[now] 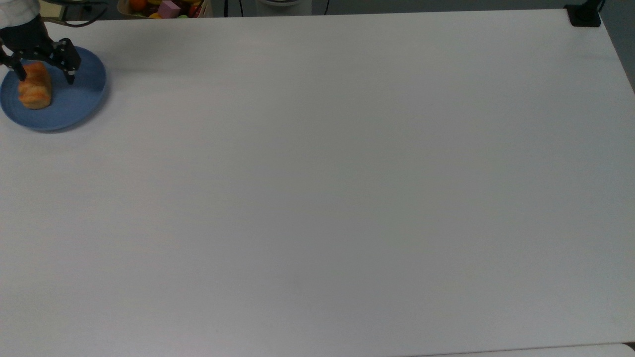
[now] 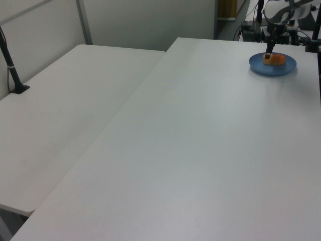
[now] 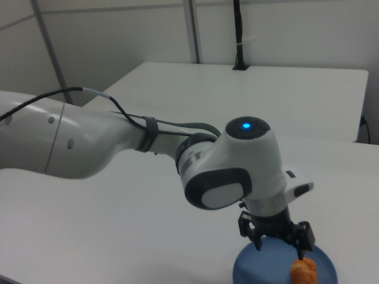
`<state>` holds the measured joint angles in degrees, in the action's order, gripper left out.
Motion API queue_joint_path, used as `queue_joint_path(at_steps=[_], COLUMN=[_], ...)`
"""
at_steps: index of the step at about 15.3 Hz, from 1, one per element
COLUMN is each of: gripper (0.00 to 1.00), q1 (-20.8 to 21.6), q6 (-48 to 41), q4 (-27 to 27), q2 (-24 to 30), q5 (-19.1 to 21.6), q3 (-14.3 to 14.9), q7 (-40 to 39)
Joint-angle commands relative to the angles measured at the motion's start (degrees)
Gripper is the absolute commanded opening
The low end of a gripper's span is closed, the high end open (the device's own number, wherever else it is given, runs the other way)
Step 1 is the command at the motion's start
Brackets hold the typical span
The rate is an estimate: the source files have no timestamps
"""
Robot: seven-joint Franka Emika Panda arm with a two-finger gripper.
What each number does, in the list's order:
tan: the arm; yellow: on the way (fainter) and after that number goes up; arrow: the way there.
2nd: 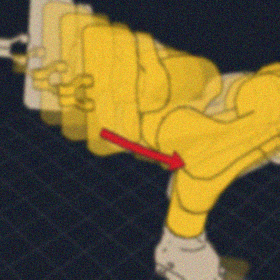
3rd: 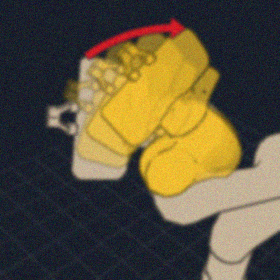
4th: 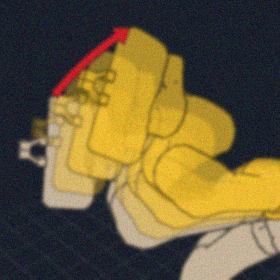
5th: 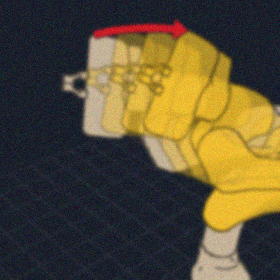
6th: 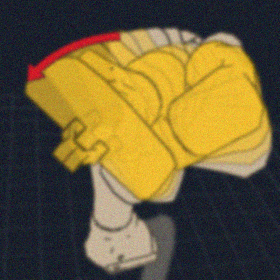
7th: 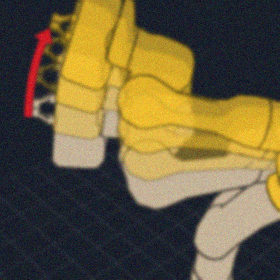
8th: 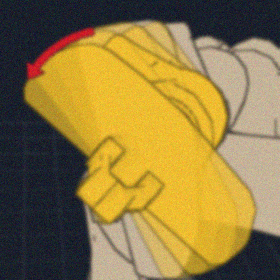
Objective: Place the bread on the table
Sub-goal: 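Lower the gripper and grasp the orange bread roll on the plate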
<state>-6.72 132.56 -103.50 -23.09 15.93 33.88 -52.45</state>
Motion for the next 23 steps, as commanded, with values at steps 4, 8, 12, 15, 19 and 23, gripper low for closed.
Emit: queue_joint_path(at_steps=[4,8,12,15,19,23], gripper=[1.0,1.0,0.75,0.43,0.13,0.04], q1=[-2.07,-2.07,-2.07,-2.07,-2.07,-1.64], q6=[0.86,3.05,4.73,4.73,4.46,3.76], q4=[4.27,4.63,4.63,4.63,4.54,4.1], q2=[-6.6,-8.54,-9.51,-9.51,-8.81,-5.13], q5=[7.18,7.27,7.36,7.27,7.27,7.45], q3=[2.16,2.16,2.16,2.16,2.42,2.95], q7=[-10.65,-10.74,-10.74,-12.75,-13.46,-10.05])
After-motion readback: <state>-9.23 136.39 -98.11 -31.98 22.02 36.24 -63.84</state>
